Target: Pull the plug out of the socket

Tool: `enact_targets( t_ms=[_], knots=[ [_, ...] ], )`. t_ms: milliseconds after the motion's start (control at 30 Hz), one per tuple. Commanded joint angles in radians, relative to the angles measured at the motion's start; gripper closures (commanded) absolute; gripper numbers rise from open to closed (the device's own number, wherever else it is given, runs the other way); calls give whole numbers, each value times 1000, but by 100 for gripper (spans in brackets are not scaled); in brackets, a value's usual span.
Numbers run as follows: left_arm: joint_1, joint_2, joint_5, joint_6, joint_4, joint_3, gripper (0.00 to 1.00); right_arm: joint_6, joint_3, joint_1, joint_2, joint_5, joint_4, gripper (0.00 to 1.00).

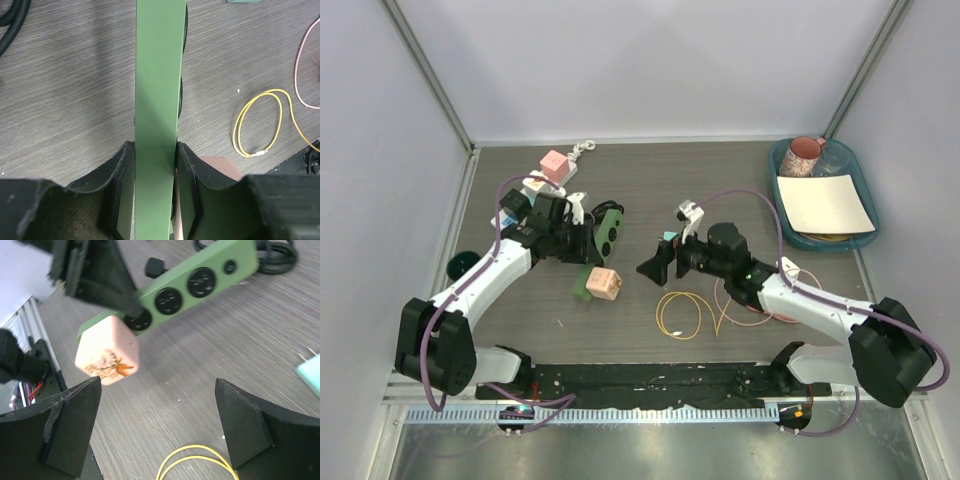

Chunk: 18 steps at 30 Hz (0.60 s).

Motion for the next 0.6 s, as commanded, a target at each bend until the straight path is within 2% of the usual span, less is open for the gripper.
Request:
enact_targets(
  t_ms=[0, 100, 367, 567],
  knots=[
    [-4, -12, 69, -13, 79, 20, 100, -47, -128, 65, -55, 0, 425, 0],
    [-4, -12, 72, -13, 79, 18, 100, -83, -67, 108, -6, 1, 356, 0],
    [-4, 0, 97, -22, 85, 18, 100, -209, -13, 266, 78, 93, 339, 0],
    [-2, 3, 100, -27, 88, 15, 100, -219, 10, 345, 149, 155, 353, 0]
  ],
)
